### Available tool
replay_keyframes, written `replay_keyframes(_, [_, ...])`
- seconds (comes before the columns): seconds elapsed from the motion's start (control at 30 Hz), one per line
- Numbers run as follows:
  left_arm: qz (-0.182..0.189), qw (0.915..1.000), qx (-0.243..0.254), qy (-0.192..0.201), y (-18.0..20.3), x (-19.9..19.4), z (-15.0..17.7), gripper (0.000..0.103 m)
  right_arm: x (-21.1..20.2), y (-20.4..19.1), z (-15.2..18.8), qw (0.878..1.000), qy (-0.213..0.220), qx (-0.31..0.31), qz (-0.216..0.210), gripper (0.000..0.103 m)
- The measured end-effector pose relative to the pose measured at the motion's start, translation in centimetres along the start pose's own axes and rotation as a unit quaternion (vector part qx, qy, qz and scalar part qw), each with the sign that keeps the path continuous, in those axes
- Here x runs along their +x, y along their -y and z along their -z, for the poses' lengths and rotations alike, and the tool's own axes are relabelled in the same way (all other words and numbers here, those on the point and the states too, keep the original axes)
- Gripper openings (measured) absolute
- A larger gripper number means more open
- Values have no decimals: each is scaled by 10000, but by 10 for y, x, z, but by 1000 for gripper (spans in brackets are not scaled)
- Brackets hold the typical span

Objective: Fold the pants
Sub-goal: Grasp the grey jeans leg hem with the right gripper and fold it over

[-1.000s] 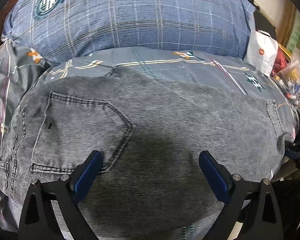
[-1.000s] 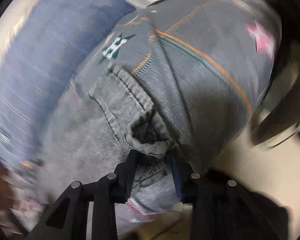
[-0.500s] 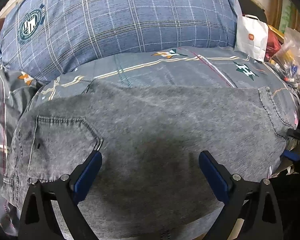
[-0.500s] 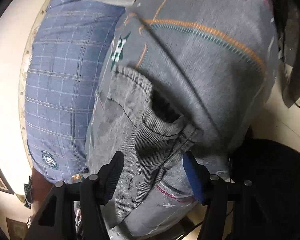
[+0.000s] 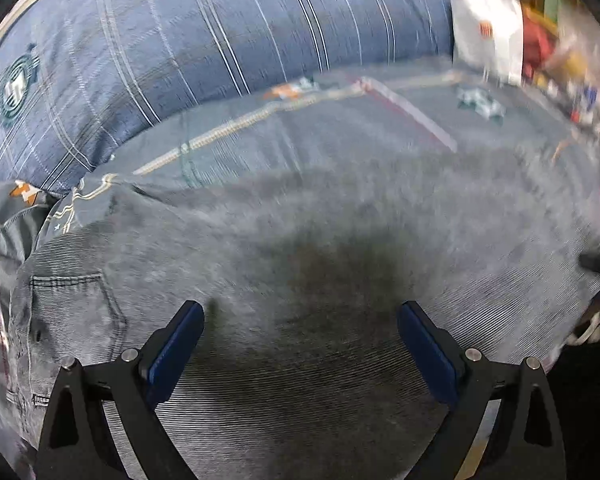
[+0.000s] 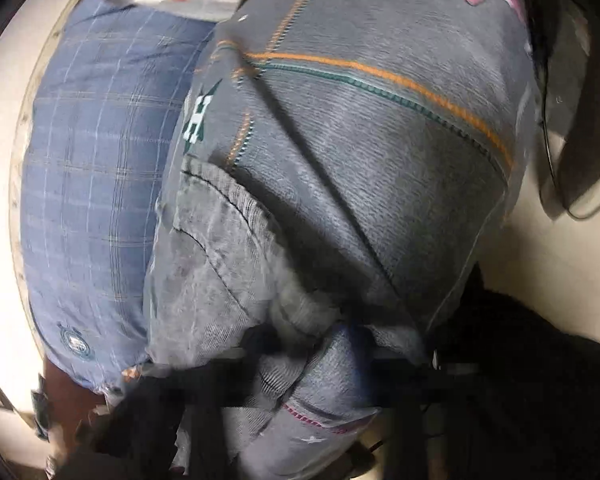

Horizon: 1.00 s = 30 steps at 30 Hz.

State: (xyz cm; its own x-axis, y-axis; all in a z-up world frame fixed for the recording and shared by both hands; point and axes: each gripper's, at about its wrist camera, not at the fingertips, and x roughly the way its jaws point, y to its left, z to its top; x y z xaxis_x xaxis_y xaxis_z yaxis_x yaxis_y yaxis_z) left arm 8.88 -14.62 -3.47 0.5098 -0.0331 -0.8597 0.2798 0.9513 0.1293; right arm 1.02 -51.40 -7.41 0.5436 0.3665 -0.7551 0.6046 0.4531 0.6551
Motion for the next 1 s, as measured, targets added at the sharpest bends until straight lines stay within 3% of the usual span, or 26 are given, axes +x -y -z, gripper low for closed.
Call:
replay_keyframes(0.23, [165,9989,-212,379,-8,-21,-1,98,-3,-24,4,9980,255,-518,243,24])
replay_keyframes(0.33, [-236,9997,62,-96,1,10,2,102,1,-23,4,9961,200,-716,474,23])
replay_keyframes(0.37, [-201,9998,-56,74,-3,9,2,103,-2,-24,5,9957,210,-760,482,23])
replay_keyframes(0.5, [-153,9999,4,-63,-5,8,-1,103,-36,-85,23,9818,641,-1731,441,22])
replay_keyframes(0.6, [142,9996,-229,-78,-17,5,-1,100,-53,-157,56,9553,945,-2781,337,22])
replay_keyframes(0.63, [214,9990,-385,-44,-28,-1,0,93,-59,-188,78,9375,1037,-3310,272,22])
replay_keyframes(0.7, [411,9962,-756,165,-55,-19,5,91,-59,-233,120,9057,1059,-4101,140,22])
replay_keyframes(0.77, [311,9898,-1301,498,-103,-48,19,91,-46,-271,174,8668,906,-4903,13,22])
replay_keyframes(0.83, [85,9785,-1932,722,-159,-72,40,91,-17,-291,230,8366,526,-5451,-158,22])
replay_keyframes(0.87, [-68,9710,-2259,781,-189,-83,54,91,1,-293,250,8277,320,-5600,-174,22])
replay_keyframes(0.9, [-268,9631,-2546,829,-215,-93,69,91,31,-291,273,8198,-54,-5724,-132,23])
replay_keyframes(1.0, [-816,9428,-3146,738,-273,-112,108,91,117,-260,308,8113,-1049,-5742,325,29])
